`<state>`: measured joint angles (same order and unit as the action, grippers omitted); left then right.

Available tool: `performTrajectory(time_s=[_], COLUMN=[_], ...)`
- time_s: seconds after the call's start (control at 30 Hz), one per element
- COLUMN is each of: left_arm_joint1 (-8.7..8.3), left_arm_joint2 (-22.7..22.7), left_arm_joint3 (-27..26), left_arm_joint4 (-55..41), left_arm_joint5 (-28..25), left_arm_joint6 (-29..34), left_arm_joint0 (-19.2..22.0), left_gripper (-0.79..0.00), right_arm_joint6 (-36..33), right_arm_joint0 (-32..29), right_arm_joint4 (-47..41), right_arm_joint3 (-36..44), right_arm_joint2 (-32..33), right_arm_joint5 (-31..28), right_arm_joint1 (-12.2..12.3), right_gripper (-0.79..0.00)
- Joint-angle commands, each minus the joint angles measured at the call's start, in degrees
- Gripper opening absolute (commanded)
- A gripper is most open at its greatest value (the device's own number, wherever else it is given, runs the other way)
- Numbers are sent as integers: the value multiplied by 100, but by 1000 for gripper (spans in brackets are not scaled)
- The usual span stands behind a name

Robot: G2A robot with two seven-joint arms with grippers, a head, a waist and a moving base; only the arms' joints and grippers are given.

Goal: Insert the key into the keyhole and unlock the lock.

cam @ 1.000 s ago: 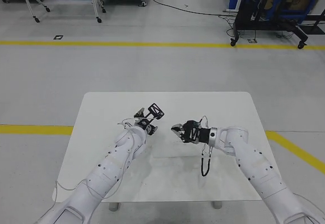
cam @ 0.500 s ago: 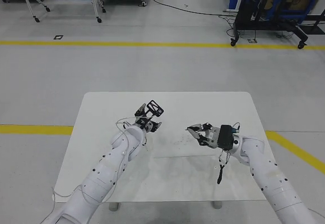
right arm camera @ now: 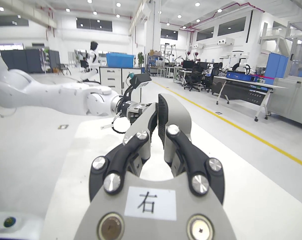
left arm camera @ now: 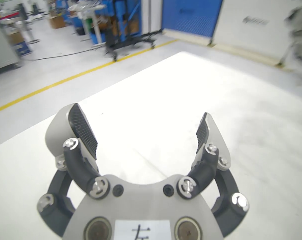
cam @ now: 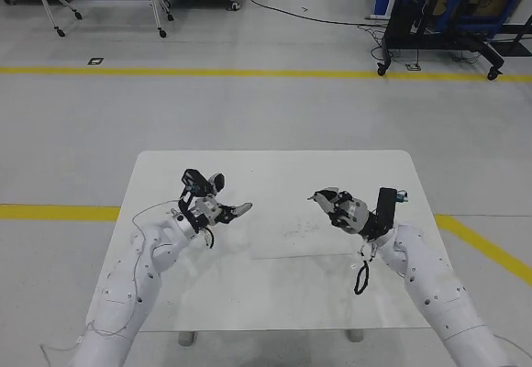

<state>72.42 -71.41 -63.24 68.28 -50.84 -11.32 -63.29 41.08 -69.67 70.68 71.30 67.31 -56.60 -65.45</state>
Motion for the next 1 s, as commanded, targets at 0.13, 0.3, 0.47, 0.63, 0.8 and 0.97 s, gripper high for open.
performTrajectory(time_s=[0.13, 0.3, 0.47, 0.63, 0.8, 0.97], left_arm_joint1=[-134, -306, -306, -306, -324, -324], left_arm_joint2=[846, 1612, 1612, 1612, 1739, 1739], left_arm_joint3=[306, 371, 371, 371, 387, 387], left_arm_joint4=[-549, -1065, -1065, -1065, -1026, -1026], left_arm_joint5=[-716, -716, -716, -716, -716, -716], left_arm_joint6=[-725, -1092, -1092, -1092, -1015, -1015], left_arm_joint0=[415, 650, 650, 650, 679, 679], left_gripper=[0, 0, -9, -422, 0, 0], right_arm_joint6=[-820, -1666, -1666, -1666, -1666, -1666], right_arm_joint0=[404, 673, 673, 673, 673, 673], right_arm_joint4=[-2165, -3524, -3524, -3524, -3524, -3524], right_arm_joint3=[-548, -791, -791, -791, -791, -791], right_arm_joint2=[-661, -1246, -1246, -1246, -1246, -1246], right_arm_joint5=[-140, -140, -140, -140, -140, -140], right_arm_joint1=[-137, -187, -187, -187, -187, -187], right_gripper=[-785, -785, -785, -785, -785, -785])
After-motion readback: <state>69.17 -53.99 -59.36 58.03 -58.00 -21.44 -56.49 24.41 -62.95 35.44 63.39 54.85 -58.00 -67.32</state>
